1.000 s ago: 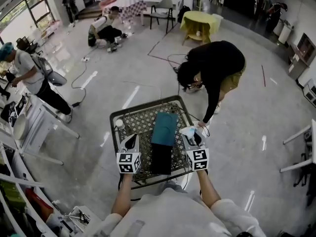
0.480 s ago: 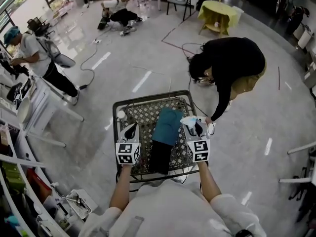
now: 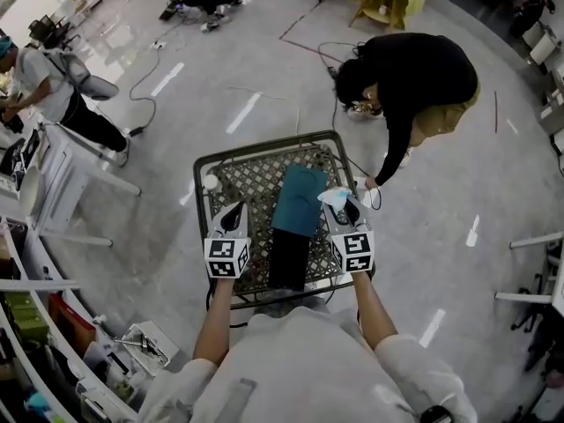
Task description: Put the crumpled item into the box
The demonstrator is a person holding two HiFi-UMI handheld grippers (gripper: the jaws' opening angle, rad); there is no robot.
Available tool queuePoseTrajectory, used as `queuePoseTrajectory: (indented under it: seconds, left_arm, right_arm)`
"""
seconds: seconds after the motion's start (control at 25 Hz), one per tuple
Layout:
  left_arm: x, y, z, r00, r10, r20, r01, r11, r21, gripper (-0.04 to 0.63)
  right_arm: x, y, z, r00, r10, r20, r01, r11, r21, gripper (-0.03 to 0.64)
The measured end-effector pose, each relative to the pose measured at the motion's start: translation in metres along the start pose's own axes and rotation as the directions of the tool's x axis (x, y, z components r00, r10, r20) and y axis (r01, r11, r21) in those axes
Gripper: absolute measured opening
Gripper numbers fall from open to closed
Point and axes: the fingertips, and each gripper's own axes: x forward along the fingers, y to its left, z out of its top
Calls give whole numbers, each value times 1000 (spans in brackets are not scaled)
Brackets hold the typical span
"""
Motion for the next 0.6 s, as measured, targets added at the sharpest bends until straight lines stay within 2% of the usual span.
queuePoseTrajectory:
  seconds: [0.28,0.6]
  left_arm:
    - [0,8,-19,998,-49,-32,49,999,-10,3]
    - [-6,0,-59,992,-83,-92,80,996,-33,3]
  right_arm:
    - [1,24,-15,999,-18,-41,19,1000,15,164]
    - [-7,47,-58,992,-2,-123,6,999,34,164]
